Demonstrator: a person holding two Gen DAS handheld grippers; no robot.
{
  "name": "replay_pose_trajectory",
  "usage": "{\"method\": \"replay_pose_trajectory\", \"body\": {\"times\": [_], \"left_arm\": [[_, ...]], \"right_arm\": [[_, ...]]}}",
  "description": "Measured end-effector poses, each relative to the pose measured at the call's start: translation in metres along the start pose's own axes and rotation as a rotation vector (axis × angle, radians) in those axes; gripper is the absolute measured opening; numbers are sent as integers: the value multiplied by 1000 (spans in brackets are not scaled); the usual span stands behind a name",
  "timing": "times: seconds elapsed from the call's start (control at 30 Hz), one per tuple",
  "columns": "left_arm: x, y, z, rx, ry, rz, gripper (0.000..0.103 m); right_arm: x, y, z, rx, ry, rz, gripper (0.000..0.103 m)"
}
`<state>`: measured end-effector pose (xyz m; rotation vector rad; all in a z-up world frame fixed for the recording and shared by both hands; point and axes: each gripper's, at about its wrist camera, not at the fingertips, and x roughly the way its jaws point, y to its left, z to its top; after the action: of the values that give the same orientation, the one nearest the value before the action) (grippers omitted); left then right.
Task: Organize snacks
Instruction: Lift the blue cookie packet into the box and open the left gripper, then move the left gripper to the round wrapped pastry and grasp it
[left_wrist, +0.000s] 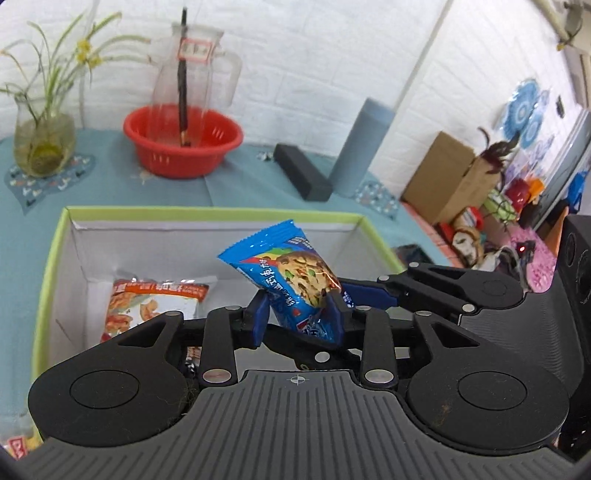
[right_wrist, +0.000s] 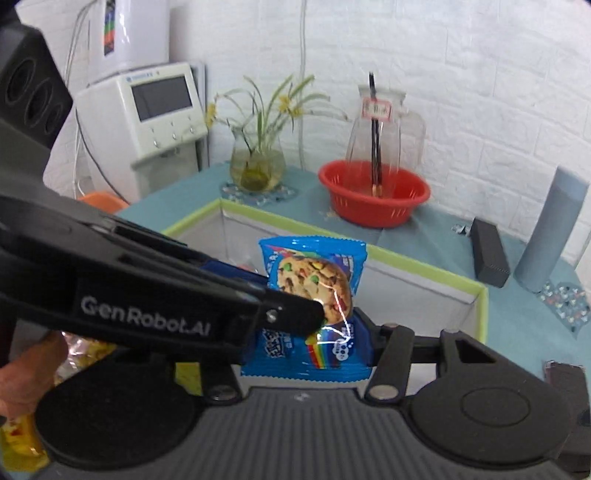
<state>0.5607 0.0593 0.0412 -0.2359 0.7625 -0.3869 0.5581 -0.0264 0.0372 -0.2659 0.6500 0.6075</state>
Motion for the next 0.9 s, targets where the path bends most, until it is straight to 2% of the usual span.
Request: {"method": "replay_pose_trajectory", "body": {"times": [0.07, 0.1, 0.13, 0.2, 0.3, 0.4, 0.53, 0.6, 0.67, 0.73, 0.8, 0.9], "left_arm": [[6, 6, -2, 8, -1, 35, 41], [3, 6, -3, 20, -17, 45, 44], [-2, 5, -4, 27, -36, 50, 49], [-19, -1, -6, 43, -79, 52, 52], [-50, -15, -9, 61, -134, 40, 63], [-86, -34, -24, 88, -184, -7, 69], [-120, -62, -56, 115, -210, -74, 76], [-129, -75, -76, 120, -201, -106, 80], [-131, -87, -99, 119, -174, -135, 81], [-128, -97, -122, 104, -122, -168, 81], [-121, -106, -147, 85, -61, -217, 81], [-105, -124, -177, 70, 36, -272, 75]], "right_arm": [[5, -2, -3, -9, -4, -4, 69], [3, -3, -5, -13, -20, -9, 85], [-3, -4, -5, -14, -43, -18, 96], [-22, -4, -5, -10, -106, -13, 99], [-67, -3, -8, -6, -194, -31, 102], [-113, 0, -23, -7, -218, -85, 102], [-168, -3, -62, 94, -215, -103, 103], [-192, -6, -90, 153, -203, -107, 103], [-212, -5, -122, 186, -187, -148, 103], [-227, -3, -157, 232, -161, -179, 103], [-233, 0, -191, 300, -119, -162, 103], [-233, 13, -235, 376, -71, -136, 103]]}}
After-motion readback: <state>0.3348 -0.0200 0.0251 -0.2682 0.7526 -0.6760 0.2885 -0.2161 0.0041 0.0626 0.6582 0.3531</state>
